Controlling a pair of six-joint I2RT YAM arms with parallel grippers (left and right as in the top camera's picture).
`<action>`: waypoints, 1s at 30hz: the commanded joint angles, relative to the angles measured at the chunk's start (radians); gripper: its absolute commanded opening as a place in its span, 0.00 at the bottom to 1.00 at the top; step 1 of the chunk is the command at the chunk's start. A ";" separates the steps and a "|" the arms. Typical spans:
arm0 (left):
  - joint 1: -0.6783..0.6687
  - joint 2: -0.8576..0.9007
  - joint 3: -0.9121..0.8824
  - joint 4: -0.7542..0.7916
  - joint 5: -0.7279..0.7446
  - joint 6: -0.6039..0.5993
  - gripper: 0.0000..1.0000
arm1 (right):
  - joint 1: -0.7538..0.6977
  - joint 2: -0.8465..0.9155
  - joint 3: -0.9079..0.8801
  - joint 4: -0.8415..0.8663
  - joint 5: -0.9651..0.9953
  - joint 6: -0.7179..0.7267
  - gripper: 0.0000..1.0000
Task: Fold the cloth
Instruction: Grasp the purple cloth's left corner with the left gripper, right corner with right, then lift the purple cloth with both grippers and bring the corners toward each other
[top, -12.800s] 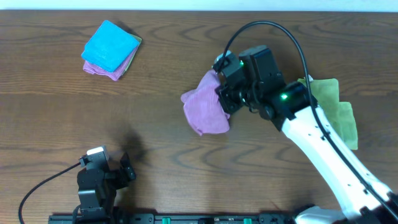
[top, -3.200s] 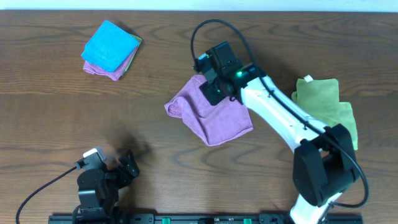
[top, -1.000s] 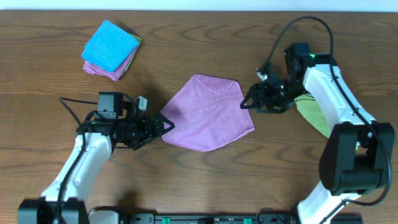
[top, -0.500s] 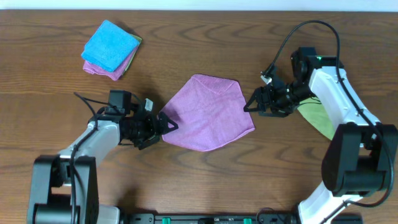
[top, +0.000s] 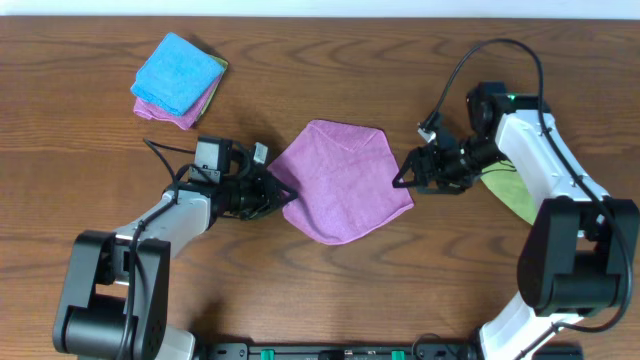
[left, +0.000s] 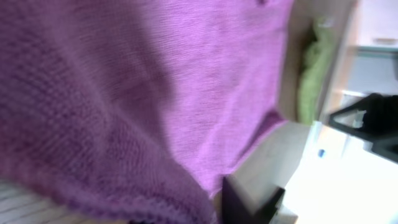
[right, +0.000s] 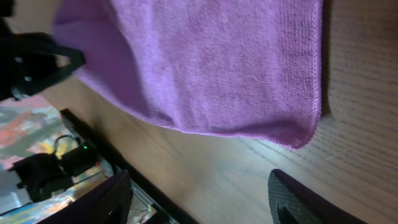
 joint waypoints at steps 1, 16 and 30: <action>0.018 -0.010 0.030 0.016 0.121 -0.042 0.06 | -0.003 -0.027 -0.037 0.019 0.013 -0.021 0.71; 0.015 -0.084 0.140 -0.051 -0.082 -0.086 0.07 | 0.078 -0.027 -0.193 0.168 0.000 0.039 0.74; -0.135 0.065 0.141 0.119 -0.333 -0.115 0.13 | 0.153 -0.027 -0.193 0.251 -0.066 0.127 0.75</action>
